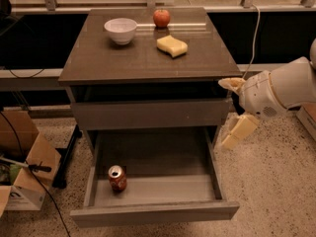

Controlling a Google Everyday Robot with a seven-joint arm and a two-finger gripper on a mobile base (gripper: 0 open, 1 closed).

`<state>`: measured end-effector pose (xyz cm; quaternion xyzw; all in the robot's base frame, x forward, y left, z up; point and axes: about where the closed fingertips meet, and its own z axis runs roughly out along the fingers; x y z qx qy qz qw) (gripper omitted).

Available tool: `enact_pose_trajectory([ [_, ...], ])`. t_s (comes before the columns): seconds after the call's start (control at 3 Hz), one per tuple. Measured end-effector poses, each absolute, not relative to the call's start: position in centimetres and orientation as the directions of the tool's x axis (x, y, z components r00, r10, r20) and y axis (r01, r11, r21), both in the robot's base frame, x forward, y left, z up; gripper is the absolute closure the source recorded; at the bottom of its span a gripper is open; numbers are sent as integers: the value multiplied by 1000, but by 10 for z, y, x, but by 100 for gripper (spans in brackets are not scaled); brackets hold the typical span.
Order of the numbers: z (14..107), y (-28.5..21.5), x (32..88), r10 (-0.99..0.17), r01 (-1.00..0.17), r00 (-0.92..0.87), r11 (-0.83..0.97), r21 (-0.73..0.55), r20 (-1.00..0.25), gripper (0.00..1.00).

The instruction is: Pick coke can from middle drawer and place on counter

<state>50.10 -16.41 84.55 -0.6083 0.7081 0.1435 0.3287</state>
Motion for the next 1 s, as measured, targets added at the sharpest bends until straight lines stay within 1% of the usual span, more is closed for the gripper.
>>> enact_pose_trajectory([
  [0.33,840,-160,503,-752,-952,-72,247,-179,-655,0],
  [0.67,799,-125,515,-696,-961,-87,247,-124,-713,0],
  [1.0,746,-77,529,-610,-970,-101,237,-60,-786,0],
])
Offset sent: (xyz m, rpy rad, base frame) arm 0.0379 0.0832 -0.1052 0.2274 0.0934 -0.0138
